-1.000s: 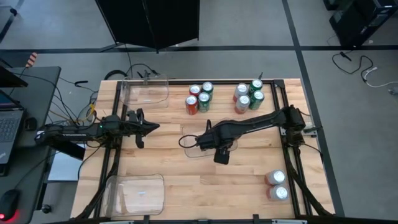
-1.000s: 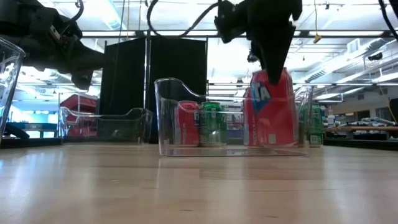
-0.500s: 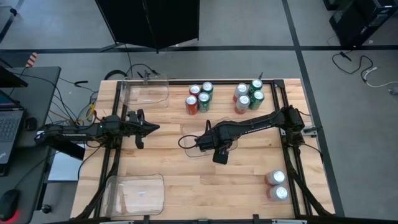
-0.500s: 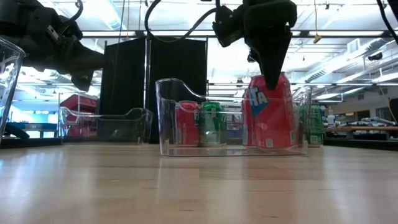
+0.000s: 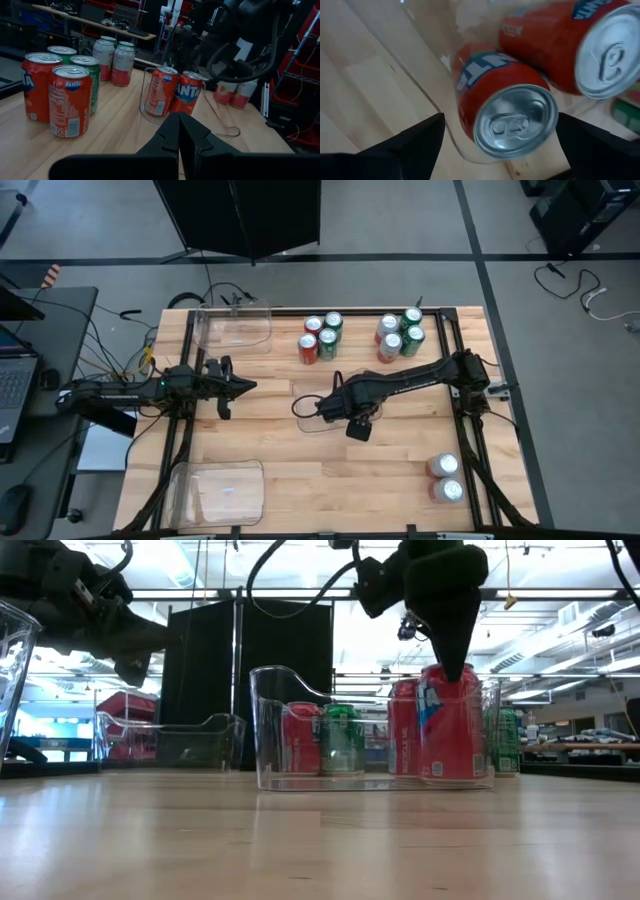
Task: Sort soda cans
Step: Put the orange soda can into the middle transparent bin
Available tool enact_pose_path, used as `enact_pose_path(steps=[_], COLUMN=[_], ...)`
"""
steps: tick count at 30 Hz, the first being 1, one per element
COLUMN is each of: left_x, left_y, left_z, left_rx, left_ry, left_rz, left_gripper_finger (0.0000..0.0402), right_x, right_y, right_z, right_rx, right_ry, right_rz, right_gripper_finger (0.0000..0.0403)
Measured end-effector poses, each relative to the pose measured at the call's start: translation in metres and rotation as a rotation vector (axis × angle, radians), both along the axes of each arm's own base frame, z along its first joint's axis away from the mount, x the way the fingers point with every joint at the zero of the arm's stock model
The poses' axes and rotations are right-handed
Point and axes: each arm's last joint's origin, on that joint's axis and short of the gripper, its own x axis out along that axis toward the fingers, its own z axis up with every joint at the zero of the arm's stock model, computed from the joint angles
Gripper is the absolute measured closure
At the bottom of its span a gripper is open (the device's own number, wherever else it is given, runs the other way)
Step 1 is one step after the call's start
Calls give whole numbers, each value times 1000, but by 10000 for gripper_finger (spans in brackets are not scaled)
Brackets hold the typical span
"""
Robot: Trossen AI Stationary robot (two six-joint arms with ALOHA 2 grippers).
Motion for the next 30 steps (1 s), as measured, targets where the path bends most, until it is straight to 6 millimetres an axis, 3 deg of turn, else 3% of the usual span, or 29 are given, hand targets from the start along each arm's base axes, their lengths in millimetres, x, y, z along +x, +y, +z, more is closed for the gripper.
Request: enact_pose_path(steps=[8,12,16,22,23,30], left_x=[0,0,0,5,6,22], left_y=[0,0,-1,0,0,3], left_z=[0,0,0,16,20,47], left_rx=[0,4,10,51,61,112], left_ry=[0,0,8,130,154,294], left_rz=[0,-9,-34,-20,-10,26], left_gripper_finger=[400,400,400,400,400,400], right_x=[6,18,33,46,48,49], right_y=[-1,0,-4,-17,-18,-20], right_z=[32,36,27,21,18,-8], right_rx=[-67,-54,-49,-200,-202,-204], right_ry=[-100,-223,-331,-426,-441,-572], right_rz=[36,86,162,236,245,270], right_gripper_finger=[45,68,144,358,379,396])
